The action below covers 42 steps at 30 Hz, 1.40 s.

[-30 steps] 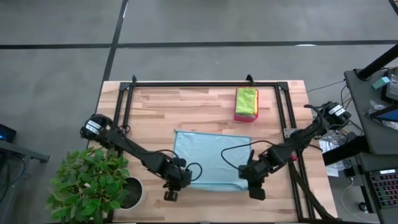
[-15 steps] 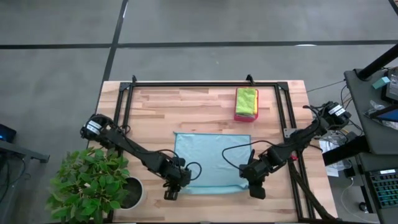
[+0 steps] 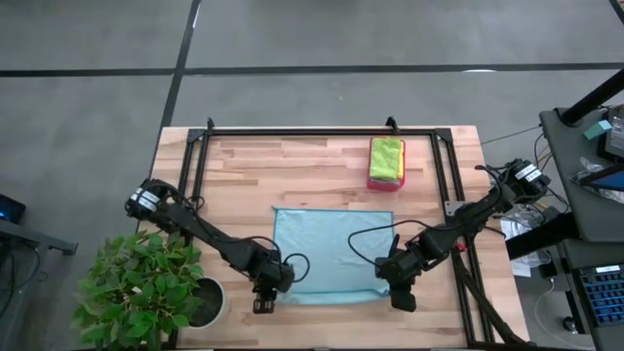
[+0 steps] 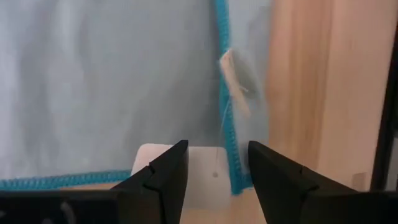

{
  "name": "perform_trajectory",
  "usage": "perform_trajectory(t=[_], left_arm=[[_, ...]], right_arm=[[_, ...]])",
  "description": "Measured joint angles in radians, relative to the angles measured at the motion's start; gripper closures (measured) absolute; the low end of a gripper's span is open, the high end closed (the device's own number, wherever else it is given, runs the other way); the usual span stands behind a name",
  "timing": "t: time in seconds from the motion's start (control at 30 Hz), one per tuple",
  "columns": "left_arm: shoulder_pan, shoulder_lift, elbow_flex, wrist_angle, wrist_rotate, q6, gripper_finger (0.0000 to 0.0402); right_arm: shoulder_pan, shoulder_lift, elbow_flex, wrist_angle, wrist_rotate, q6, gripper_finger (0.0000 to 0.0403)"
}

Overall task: Fold microfiber towels
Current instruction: Fold the blue microfiber towel

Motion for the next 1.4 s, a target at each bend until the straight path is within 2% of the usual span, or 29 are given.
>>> perform_trajectory(t=[0.1, 0.23, 0.5, 0.7, 0.83, 1.07, 1.23, 1.4], left_arm=[[-0.003, 0.0, -0.005, 0.004, 0.027, 0.0, 0.0252], [-0.005, 0.0, -0.002, 0.005, 0.08, 0.001, 0.0278], [-0.01, 0.0, -0.003, 0.003, 0.117, 0.026, 0.039], [-0.01, -0.025, 0.035, -0.049, 0.096, 0.073, 0.04], [0.005, -0.094, 0.048, -0.161, -0.007, 0.091, 0.0401], [0.072, -0.218, 0.048, -0.325, -0.327, 0.105, 0.0401], [0.146, -0.241, 0.04, -0.348, -0.425, 0.201, 0.0401], [0.228, -0.238, 0.029, -0.35, -0.474, 0.289, 0.0401]], right_arm=[[0.0, 0.0, 0.0, 0.0, 0.0, 0.0, 0.0394], [0.0, 0.0, 0.0, 0.0, 0.0, 0.0, 0.0394], [0.0, 0.0, 0.0, 0.002, 0.012, -0.001, 0.0394], [0.0, -0.027, 0.0, -0.017, 0.017, -0.002, 0.0394], [-0.008, -0.078, 0.0, -0.098, 0.093, -0.001, 0.0394], [-0.088, -0.158, 0.0, -0.276, 0.26, -0.012, 0.0394], [-0.188, -0.201, 0.0, -0.368, 0.331, -0.061, 0.0394], [-0.291, -0.212, 0.0, -0.421, 0.365, -0.148, 0.0394]])
